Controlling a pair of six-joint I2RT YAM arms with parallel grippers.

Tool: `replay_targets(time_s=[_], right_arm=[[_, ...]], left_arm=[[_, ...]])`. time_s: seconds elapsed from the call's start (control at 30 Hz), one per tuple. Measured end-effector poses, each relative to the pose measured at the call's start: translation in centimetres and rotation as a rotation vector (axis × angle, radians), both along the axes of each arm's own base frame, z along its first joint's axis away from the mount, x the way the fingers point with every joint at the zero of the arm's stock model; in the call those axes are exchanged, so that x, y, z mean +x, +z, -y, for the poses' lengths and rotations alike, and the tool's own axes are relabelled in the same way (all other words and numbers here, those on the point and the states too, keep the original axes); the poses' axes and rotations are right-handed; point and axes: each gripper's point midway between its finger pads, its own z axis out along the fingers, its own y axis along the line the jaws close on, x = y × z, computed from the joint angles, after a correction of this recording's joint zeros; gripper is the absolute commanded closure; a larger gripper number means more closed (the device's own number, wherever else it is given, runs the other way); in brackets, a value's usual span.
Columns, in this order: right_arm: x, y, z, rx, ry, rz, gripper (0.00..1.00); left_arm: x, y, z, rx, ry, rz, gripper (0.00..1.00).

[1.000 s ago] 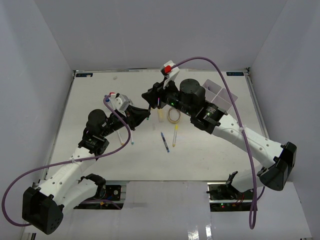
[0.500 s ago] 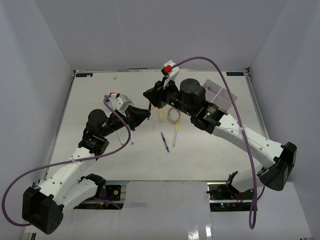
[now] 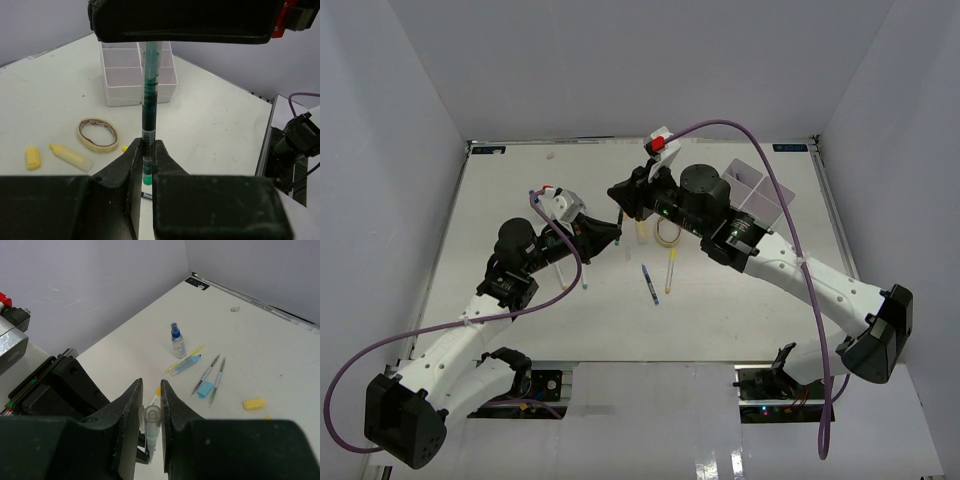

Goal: Sort the stationery into containers
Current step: Place the pen in the storage box.

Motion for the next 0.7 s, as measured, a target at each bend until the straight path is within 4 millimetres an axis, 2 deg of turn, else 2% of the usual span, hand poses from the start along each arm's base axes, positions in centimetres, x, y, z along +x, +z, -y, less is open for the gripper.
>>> replay_targets(time_s=[0.33,0.7], right_arm=[[-0.1,-0.7,0.3,0.027,-0.005,-0.025,0.86],[0.5,0.0,0.9,0.047,-0.037,-0.014,0.87]], left_arm=[[0.0,-0.2,0.0,-0.003,0.006,-0.038,1.0],[1.3,0.8,0.0,0.024,0.035,-0.044,1.0]])
